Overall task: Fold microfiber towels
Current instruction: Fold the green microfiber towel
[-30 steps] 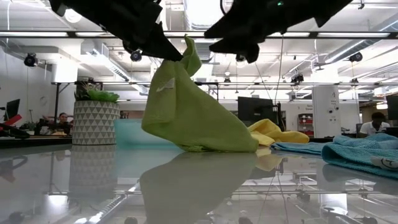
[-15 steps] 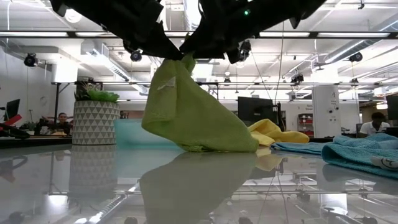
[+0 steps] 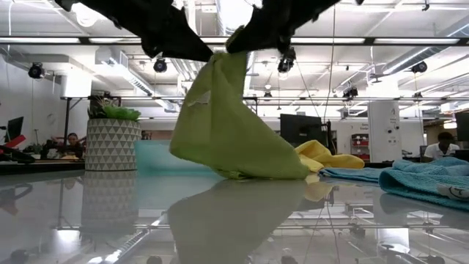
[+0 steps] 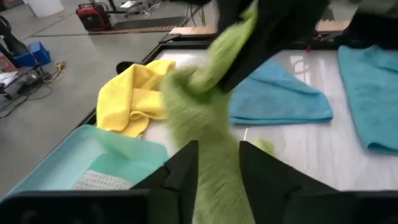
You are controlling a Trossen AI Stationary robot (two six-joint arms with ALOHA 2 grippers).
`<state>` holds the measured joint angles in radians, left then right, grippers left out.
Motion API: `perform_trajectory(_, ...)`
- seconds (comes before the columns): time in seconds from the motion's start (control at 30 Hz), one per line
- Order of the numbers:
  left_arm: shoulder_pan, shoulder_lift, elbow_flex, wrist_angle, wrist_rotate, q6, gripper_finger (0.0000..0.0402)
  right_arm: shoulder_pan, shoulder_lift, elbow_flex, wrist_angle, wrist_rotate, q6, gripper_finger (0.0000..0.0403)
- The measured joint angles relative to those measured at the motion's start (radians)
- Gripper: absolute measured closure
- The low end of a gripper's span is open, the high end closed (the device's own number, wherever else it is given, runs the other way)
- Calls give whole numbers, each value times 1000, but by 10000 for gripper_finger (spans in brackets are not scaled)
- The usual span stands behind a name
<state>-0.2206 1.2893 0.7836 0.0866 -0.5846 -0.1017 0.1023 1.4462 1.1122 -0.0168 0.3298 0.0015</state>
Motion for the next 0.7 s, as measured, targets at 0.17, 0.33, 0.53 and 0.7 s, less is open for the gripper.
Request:
perform_trajectory(0.17,1,-41,1,-63,0,21,275,16,-51,103,-135,-51,-62,394)
perform_trajectory(0.33,16,-80,1,-33,1,81,274,14,-33,253,-269,-66,-65,394)
perform_trajectory(0.53,40,-116,11,43,7,152,266,8,58,469,-601,124,-9,394)
perform_trajectory(0.7,41,-98,6,161,35,160,215,9,139,615,-909,-33,58,394)
